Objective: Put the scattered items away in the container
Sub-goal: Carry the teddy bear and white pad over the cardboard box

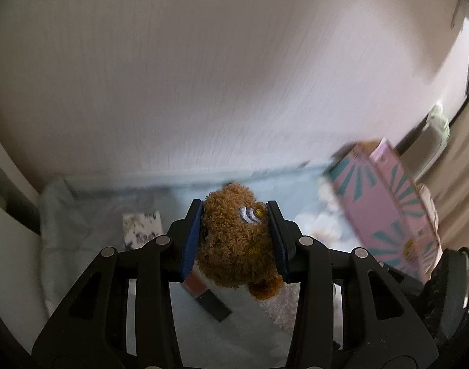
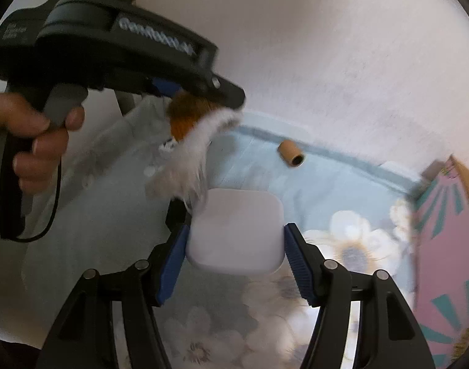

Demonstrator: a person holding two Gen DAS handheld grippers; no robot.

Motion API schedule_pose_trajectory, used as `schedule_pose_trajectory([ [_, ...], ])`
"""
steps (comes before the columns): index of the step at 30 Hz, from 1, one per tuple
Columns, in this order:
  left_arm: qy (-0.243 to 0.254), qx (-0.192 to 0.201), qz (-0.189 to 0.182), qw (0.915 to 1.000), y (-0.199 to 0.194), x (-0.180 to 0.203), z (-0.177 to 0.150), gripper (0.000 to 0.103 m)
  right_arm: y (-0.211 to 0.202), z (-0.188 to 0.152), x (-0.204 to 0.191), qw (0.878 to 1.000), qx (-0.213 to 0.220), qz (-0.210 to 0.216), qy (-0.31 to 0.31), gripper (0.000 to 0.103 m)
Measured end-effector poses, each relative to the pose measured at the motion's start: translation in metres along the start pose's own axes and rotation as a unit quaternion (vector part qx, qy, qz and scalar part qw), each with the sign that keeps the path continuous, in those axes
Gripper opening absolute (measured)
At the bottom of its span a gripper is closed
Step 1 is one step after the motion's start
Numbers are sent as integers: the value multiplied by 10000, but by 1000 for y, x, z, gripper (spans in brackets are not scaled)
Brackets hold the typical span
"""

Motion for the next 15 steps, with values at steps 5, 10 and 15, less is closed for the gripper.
schedule_pose_trajectory([
  [5,53,270,-31,9996,-32,32,27,37,-42,15,21,9999,156,14,59,59],
  [10,245,468,-111,9985,-48,76,46,37,-92,34,60,9993,354,-19,135,59],
  [15,405,533,-300,9973,-49,131,56,37,-136,45,107,9987,385,-112,302,59],
])
Point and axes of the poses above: each gripper's, at about its wrist camera, not at the fingertips, and y roughly the way its jaws point, x to its right, z to its top, the point moved 8 cm from there along y, roughly the way its jaws point, and after that the axes turned 1 degree about -y, right-handed, at the moved point
